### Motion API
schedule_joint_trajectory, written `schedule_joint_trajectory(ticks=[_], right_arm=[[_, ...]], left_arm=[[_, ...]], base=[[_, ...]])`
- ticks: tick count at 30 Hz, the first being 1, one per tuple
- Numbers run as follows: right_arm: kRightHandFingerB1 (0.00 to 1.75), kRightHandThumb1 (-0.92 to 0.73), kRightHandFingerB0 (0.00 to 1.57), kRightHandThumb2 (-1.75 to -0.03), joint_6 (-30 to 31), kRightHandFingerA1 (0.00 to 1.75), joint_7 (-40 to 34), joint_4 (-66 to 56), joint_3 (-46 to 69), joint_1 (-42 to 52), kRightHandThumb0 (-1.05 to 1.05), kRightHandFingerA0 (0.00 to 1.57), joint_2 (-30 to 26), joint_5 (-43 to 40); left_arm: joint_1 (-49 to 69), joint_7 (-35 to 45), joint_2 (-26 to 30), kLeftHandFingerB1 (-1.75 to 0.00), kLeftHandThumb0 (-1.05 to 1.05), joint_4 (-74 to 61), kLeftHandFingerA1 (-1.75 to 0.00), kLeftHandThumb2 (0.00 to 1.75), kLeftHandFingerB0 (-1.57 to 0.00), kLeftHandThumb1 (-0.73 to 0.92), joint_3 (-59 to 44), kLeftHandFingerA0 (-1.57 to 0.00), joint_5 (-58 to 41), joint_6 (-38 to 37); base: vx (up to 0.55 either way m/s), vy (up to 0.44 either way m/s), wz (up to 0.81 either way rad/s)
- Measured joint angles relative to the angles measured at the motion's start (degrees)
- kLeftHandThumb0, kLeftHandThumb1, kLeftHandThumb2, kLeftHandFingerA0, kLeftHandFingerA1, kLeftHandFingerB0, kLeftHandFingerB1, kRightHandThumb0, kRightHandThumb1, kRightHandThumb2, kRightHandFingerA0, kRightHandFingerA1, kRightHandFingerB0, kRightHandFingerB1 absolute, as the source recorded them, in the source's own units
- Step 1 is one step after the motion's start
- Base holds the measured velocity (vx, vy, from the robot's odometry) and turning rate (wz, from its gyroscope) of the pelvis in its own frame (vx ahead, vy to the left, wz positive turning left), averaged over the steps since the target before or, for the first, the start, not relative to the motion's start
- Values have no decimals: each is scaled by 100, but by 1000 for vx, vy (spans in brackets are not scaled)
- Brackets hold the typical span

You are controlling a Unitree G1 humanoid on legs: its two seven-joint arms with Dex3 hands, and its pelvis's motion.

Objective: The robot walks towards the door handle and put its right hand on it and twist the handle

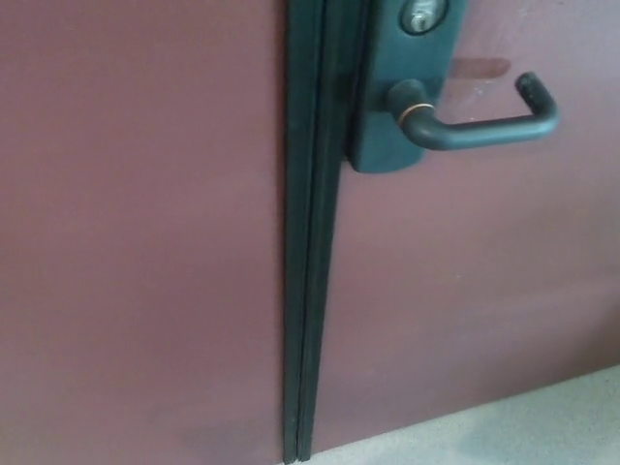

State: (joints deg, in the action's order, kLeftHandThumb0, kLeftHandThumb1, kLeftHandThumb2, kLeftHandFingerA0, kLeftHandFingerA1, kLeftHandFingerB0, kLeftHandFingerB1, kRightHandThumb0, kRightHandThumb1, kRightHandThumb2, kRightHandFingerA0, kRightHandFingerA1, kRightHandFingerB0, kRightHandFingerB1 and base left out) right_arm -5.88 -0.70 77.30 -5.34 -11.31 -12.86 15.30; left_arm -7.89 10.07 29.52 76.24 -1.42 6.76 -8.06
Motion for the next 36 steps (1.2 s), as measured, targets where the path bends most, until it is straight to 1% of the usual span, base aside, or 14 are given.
schedule_joint_trajectory(ticks=[12, 13, 17, 18, 19, 22, 26, 27, 30, 32, 33, 36], right_arm=[[46, -58, 39, -79, -1, 54, -1, 1, -20, 22, -43, 60, -2, 0], [36, -67, 45, -60, -1, 43, -1, 1, -20, 27, -35, 63, -2, -1], [36, -67, 45, -60, -26, 43, -1, -18, 11, 87, -35, 63, -56, -9], [37, -66, 45, -59, -34, 41, -1, -20, 23, 100, -36, 57, -86, -10], [37, -66, 45, -59, -42, 41, -2, -27, 44, 112, -36, 57, -111, -14], [36, -63, 43, -59, -311, 41, -4, -295, 544, 367, -37, 54, -273, -226], [36, -63, 43, -59, -769, 41, 58, -695, 1045, 980, -37, 54, -424, -486], [37, -61, 44, -58, -829, 41, 70, -735, 1100, 1069, -39, 54, -435, -515], [37, -61, 44, -58, -965, 41, 116, -1508, 1388, 1597, -40, 54, -484, -628], [37, -59, 44, -57, -1004, 41, 132, -1950, 1534, 1842, -40, 53, -525, -694], [37, -58, 43, -58, -1026, 41, 143, -2193, 1620, 1965, -40, 50, -552, -725], [37, -58, 43, -58, -1060, 41, 162, -2893, 1894, 2233, -40, 50, -627, -809]], left_arm=[[-14, 0, -1, -48, -47, -1, -56, 81, -35, 52, 32, -54, 3, 0], [-14, 0, 0, -48, -47, -1, -56, 81, -35, 52, 35, -54, 3, -1], [50, 1, 0, -48, -47, -3, -56, 81, -35, 52, 37, -54, 0, -4], [70, 2, 0, -48, -47, -3, -56, 81, -34, 52, 39, -54, 1, -4], [86, 2, -1, -48, -47, -3, -56, 81, -34, 52, 41, -54, 1, -5], [276, -1, -47, -48, -47, -16, -56, 81, -34, 52, 75, -54, 4, -48], [637, -1, -74, -48, -47, -7, -56, 81, -34, 52, 99, -54, 8, -102], [688, -1, -74, -48, -47, -4, -56, 81, -34, 53, 104, -54, 11, -105], [778, -2, -76, -48, -47, 4, -56, 81, -34, 53, 111, -54, 8, -116], [800, -2, -76, -48, -47, 4, -58, 82, -34, 52, 113, -56, 7, -122], [814, -1, -76, -48, -47, 5, -59, 81, -35, 53, 114, -57, 6, -128], [833, -2, -76, -48, -47, 7, -59, 81, -35, 53, 109, -57, -3, -133]], base=[[2, -14, 0], [0, 0, 0], [0, 0, 0], [0, 0, 0], [0, 0, 0], [0, 0, 0], [0, 0, 0], [0, 0, 0], [0, 0, 0], [0, 0, 0], [0, 0, 0], [0, 0, 0]])
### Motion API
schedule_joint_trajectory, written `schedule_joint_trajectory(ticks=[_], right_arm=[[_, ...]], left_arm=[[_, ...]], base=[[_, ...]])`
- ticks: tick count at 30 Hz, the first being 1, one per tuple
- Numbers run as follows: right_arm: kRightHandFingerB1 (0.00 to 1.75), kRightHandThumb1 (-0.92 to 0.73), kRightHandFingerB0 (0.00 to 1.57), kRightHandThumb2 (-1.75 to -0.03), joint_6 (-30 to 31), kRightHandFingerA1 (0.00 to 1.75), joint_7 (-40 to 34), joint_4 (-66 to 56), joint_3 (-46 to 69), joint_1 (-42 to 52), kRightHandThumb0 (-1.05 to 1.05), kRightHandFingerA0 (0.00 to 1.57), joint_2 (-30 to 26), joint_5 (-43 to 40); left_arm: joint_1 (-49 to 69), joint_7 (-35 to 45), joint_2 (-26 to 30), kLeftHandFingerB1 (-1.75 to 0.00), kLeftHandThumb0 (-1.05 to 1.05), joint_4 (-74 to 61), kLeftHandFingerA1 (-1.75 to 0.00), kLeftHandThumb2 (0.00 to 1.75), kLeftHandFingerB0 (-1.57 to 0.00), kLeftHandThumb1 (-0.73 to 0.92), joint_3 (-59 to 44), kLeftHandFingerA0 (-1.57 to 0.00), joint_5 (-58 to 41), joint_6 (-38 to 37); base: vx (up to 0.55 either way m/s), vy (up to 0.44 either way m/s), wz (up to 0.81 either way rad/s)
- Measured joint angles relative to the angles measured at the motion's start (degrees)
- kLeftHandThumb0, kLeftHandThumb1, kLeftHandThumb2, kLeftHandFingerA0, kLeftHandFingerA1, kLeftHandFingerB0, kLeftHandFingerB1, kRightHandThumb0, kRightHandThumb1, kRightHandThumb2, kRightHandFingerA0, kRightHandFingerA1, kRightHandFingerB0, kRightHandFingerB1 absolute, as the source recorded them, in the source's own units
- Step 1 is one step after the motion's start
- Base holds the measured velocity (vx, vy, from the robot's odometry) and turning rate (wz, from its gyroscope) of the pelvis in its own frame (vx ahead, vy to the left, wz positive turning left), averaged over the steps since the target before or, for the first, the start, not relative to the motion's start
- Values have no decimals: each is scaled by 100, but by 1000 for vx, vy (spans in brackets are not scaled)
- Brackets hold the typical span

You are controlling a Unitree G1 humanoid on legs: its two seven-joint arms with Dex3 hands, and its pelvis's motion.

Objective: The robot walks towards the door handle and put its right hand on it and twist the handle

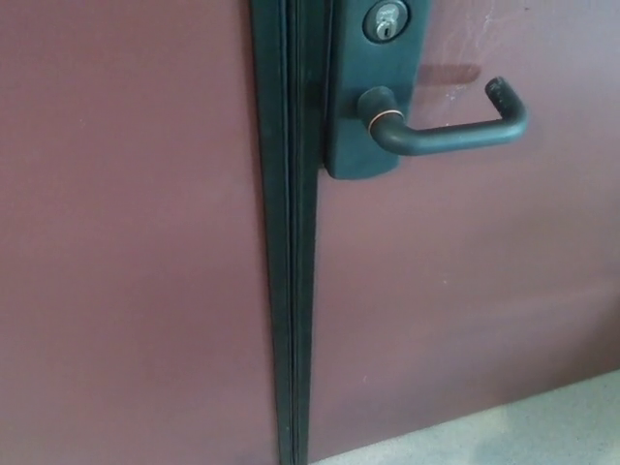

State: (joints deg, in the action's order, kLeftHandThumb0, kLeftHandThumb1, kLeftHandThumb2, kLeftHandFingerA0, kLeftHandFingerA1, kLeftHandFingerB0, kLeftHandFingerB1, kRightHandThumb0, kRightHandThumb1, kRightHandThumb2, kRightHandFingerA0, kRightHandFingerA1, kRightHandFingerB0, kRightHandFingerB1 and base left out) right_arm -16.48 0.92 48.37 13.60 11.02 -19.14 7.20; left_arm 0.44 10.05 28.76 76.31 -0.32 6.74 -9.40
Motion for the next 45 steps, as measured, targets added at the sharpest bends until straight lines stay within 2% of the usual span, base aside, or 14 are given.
schedule_joint_trajectory(ticks=[13, 15, 16, 18, 23, 25, 30, 32, 33, 34, 35, 38, 41, 45], right_arm=[[36, -57, 44, -59, -3, 50, 220, -3139, 1028, 456, -77, 47, -493, -532], [43, -43, 35, -85, 27, 54, 288, -3659, 1172, 449, -80, 43, -619, -634], [33, -53, 41, -58, 55, 45, 319, -3842, 1195, 404, -79, 47, -699, -673], [33, -53, 41, -57, 124, 44, 387, -4209, 1222, 258, -78, 47, -883, -762], [43, -39, 21, -81, 476, 55, 631, -5327, 1220, -386, -59, 38, -1615, -1039], [43, -39, 22, -78, 653, 53, 733, -5695, 1196, -681, -57, 35, -1921, -1149], [41, -40, 19, -80, 1151, 53, 1045, -6286, 915, -1823, -57, 37, -2665, -1457], [31, -51, 30, -56, 1350, 38, 1189, -6400, 695, -2328, -60, 38, -2857, -1545], [32, -50, 28, -58, 1439, 39, 1254, -6434, 581, -2557, -61, 37, -2925, -1575], [31, -51, 29, -56, 1535, 39, 1330, -6469, 451, -2791, -59, 39, -2989, -1611], [31, -51, 29, -56, 1651, 39, 1420, -6487, 276, -3084, -59, 39, -3038, -1650], [32, -50, 31, -57, 1959, 39, 1675, -6496, -196, -3787, -61, 40, -3116, -1703], [43, -39, 21, -81, 2253, 54, 1938, -6484, -647, -4362, -56, 40, -3160, -1717], [44, -39, 25, -80, 2639, 53, 2304, -6429, -1274, -5055, -57, 39, -3169, -1709]], left_arm=[[-2, -2, -1, -49, -47, 1, -60, 81, -37, 53, -12, -59, -4, -7], [-3, -2, -1, -49, -45, 2, -59, 83, -35, 53, -15, -56, -4, -7], [0, -2, -1, -50, -46, 7, -59, 83, -37, 53, -18, -57, -4, -6], [-9, -2, -1, -50, -46, 6, -59, 83, -37, 53, -25, -57, -5, -6], [-78, -3, -1, -50, -46, 2, -60, 83, -38, 53, -33, -58, -5, -7], [-90, -4, -1, -38, -39, 4, -48, 60, -45, 65, -33, -64, -4, -6], [-185, -4, -1, -37, -39, 3, -48, 59, -44, 65, -45, -63, -8, -6], [-212, -4, -2, -49, -45, 0, -58, 82, -38, 53, -52, -57, -10, -8], [-219, -4, -2, -37, -39, 0, -46, 59, -43, 63, -53, -63, -10, -8], [-227, -4, -2, -49, -45, -1, -58, 82, -38, 53, -54, -57, -10, -9], [-234, -4, -3, -37, -39, 0, -48, 59, -43, 63, -53, -64, -10, -8], [-253, -4, -3, -37, -39, -4, -48, 59, -44, 64, -55, -64, -11, -11], [-250, -4, -4, -37, -39, -4, -48, 59, -44, 64, -54, -64, -11, -11], [-253, -4, -4, -49, -46, -4, -58, 82, -38, 53, -55, -57, -12, -12]], base=[[0, 0, 0], [0, 0, 0], [0, 0, 0], [0, 0, 0], [0, 0, 0], [0, 0, 0], [0, 0, 0], [0, 0, 0], [0, 0, 0], [0, 0, 0], [0, 0, 0], [0, 0, 0], [0, 0, 0], [0, 0, 0]])
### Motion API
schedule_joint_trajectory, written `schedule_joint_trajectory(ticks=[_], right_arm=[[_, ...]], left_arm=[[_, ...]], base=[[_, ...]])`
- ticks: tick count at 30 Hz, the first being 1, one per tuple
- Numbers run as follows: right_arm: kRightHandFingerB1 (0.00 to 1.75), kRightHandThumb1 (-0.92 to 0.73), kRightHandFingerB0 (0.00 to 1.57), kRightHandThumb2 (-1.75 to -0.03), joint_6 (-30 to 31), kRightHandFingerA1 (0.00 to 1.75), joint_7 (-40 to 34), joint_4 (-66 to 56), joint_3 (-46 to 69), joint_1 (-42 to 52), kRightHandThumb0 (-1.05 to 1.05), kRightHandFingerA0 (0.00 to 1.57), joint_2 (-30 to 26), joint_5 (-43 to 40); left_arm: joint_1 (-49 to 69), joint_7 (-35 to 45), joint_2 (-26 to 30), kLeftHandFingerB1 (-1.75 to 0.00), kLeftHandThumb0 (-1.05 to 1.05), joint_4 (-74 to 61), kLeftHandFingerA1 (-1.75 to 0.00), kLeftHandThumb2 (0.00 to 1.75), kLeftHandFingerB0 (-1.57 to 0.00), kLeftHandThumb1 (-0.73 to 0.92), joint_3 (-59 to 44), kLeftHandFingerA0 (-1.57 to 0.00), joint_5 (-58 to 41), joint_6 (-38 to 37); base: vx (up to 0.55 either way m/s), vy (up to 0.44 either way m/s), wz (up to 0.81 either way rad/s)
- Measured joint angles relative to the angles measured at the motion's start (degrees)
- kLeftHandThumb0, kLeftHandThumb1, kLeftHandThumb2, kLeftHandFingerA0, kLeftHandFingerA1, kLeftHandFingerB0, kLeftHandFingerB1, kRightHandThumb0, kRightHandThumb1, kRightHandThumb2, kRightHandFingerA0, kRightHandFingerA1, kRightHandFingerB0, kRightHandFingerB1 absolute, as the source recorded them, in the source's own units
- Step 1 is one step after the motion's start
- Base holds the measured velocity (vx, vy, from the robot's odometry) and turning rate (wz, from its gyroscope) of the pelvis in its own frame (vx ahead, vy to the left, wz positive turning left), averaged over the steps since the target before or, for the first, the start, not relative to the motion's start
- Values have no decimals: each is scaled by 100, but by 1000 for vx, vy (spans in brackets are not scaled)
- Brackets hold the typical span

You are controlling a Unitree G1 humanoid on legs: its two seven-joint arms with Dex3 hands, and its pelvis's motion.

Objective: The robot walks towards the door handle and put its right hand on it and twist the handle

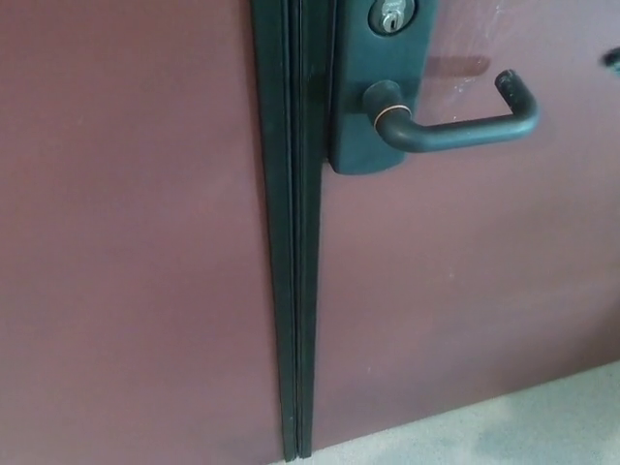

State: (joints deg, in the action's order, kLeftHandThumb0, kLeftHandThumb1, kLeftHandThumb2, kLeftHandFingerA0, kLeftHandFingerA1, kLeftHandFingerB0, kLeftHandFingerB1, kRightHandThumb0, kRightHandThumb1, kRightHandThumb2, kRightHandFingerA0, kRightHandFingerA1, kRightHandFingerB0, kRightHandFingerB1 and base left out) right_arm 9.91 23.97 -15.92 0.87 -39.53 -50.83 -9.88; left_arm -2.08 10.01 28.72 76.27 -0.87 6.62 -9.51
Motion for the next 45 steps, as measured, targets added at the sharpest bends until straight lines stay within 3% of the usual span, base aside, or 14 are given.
schedule_joint_trajectory(ticks=[2, 8, 9, 12, 13, 14, 22, 31, 32, 34, 35, 39, 40, 45], right_arm=[[43, -39, 24, -80, 158, 53, 161, 50, -272, -274, -58, 40, 0, 15], [44, -38, 24, -80, 744, 54, 799, 396, -1314, -1219, -55, 42, 2, 75], [35, -48, 37, -58, 824, 41, 886, 452, -1450, -1329, -61, 45, 2, 92], [35, -51, 41, -56, 1115, 40, 1219, 674, -1967, -1741, -58, 49, 2, 175], [36, -51, 42, -56, 1178, 40, 1294, 727, -2078, -1833, -58, 50, 2, 202], [36, -51, 42, -56, 1251, 40, 1384, 794, -2205, -1933, -58, 50, 2, 232], [46, -42, 41, -74, 1879, 50, 2207, 1257, -3101, -2616, -63, 47, 9, 538], [47, -42, 42, -74, 2272, 50, 2944, 1434, -3311, -2884, -63, 48, 13, 996], [37, -51, 46, -56, 2289, 42, 3009, 1432, -3295, -2883, -59, 53, 7, 1050], [37, -51, 46, -56, 2330, 42, 3107, 1411, -3247, -2873, -59, 53, -5, 1132], [47, -43, 42, -74, 2349, 50, 3153, 1400, -3224, -2866, -63, 48, -6, 1164], [47, -43, 42, -74, 2420, 50, 3304, 1343, -3143, -2821, -64, 48, -5, 1259], [37, -51, 46, -56, 2428, 42, 3326, 1347, -3139, -2811, -60, 53, -4, 1279], [37, -51, 46, -56, 2437, 42, 3453, 1375, -3106, -2756, -60, 53, 15, 1397]], left_arm=[[-1, 0, 0, -37, -39, 0, -48, 59, -43, 64, 0, -64, 0, 0], [-1, 0, 0, -37, -39, 0, -48, 59, -43, 64, -7, -64, 0, 0], [0, 0, 0, -49, -46, 0, -59, 83, -37, 53, -7, -57, 0, 0], [7, 0, 0, -49, -47, 0, -60, 82, -38, 53, -6, -58, 2, -2], [10, 0, 0, -37, -39, 0, -48, 59, -44, 64, -5, -63, 2, -2], [12, 0, 0, -49, -46, 0, -57, 82, -37, 53, -4, -56, 3, -3], [52, 0, 2, -49, -47, -5, -57, 82, -37, 53, 29, -55, 15, -30], [109, 0, 36, -49, -46, -7, -59, 83, -36, 53, 99, -56, 67, -51], [117, 1, 44, -49, -46, -9, -59, 83, -36, 53, 104, -56, 77, -57], [137, 2, 61, -49, -46, -11, -59, 83, -36, 53, 105, -56, 103, -71], [144, 2, 67, -49, -46, -10, -58, 82, -37, 52, 105, -56, 113, -77], [156, 2, 69, -49, -46, -9, -58, 82, -38, 53, 92, -56, 128, -93], [157, 2, 69, -49, -46, -8, -58, 82, -38, 53, 91, -56, 130, -94], [161, 2, 69, -50, -46, -7, -58, 82, -39, 53, 78, -56, 136, -97]], base=[[0, 0, 0], [0, 0, 0], [0, 0, 0], [0, 0, 0], [0, 0, 0], [0, 0, 0], [0, 0, 0], [0, 0, 0], [0, 0, 0], [0, 0, 0], [0, 0, 0], [0, 0, 0], [0, 0, 0], [0, 0, 0]])
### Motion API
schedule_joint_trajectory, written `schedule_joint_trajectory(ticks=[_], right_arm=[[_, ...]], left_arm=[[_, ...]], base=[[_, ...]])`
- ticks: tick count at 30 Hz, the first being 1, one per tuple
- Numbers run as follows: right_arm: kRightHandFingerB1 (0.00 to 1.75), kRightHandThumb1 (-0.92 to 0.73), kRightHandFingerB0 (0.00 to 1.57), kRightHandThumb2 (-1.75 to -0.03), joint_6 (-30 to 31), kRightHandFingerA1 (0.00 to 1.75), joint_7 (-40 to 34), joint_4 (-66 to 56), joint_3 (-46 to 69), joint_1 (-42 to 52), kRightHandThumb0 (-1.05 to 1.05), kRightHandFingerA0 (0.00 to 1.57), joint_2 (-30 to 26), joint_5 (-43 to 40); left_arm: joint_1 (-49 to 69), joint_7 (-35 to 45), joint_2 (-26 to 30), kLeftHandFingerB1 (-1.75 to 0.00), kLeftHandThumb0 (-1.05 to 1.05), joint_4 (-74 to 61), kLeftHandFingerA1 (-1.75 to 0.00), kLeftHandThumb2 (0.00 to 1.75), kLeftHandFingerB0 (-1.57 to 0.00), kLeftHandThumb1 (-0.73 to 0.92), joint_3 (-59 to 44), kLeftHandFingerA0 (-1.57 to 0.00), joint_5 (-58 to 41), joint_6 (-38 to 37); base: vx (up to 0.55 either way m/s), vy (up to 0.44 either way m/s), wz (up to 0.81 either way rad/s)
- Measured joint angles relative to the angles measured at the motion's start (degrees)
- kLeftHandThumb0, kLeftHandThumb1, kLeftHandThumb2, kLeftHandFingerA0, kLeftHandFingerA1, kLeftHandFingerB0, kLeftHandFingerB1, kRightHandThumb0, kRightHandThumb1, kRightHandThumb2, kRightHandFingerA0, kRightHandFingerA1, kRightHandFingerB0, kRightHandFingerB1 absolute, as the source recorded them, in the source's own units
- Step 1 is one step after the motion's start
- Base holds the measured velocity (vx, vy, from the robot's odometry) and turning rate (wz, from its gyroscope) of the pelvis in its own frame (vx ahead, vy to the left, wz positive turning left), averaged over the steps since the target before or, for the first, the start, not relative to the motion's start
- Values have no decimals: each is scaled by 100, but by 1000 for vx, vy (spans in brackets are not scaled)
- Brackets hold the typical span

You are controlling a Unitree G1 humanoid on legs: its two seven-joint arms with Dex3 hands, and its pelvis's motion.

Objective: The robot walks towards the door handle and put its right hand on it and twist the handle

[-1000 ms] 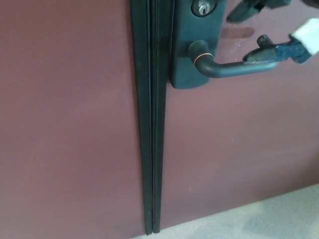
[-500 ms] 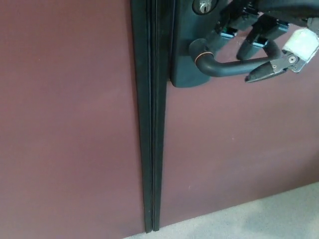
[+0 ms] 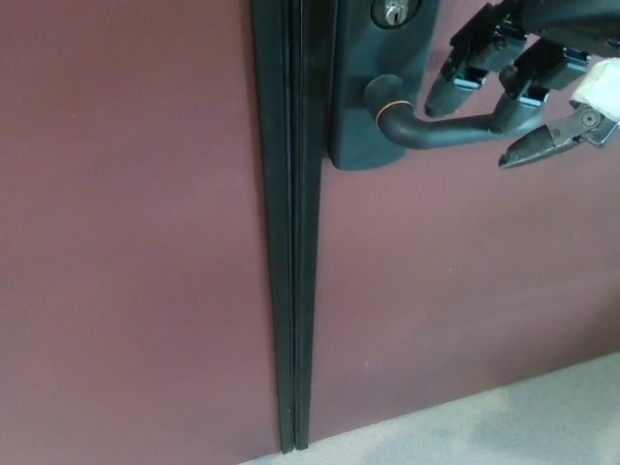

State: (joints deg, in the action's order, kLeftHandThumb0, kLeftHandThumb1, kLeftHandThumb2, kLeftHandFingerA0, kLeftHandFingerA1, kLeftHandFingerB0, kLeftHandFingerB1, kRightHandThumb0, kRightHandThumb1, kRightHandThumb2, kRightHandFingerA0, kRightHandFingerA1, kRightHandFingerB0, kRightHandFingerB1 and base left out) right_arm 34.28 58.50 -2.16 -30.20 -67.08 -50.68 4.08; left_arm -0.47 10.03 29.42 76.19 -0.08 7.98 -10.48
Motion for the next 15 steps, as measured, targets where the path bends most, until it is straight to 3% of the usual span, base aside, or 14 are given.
schedule_joint_trajectory(ticks=[15], right_arm=[[37, -48, 41, -57, -21, 41, 79, 513, -6, 3, -62, 49, 419, 498]], left_arm=[[49, 3, 25, -50, -47, -1, -57, 82, -38, 53, -37, -55, 3, -20]], base=[[0, 0, 0]])
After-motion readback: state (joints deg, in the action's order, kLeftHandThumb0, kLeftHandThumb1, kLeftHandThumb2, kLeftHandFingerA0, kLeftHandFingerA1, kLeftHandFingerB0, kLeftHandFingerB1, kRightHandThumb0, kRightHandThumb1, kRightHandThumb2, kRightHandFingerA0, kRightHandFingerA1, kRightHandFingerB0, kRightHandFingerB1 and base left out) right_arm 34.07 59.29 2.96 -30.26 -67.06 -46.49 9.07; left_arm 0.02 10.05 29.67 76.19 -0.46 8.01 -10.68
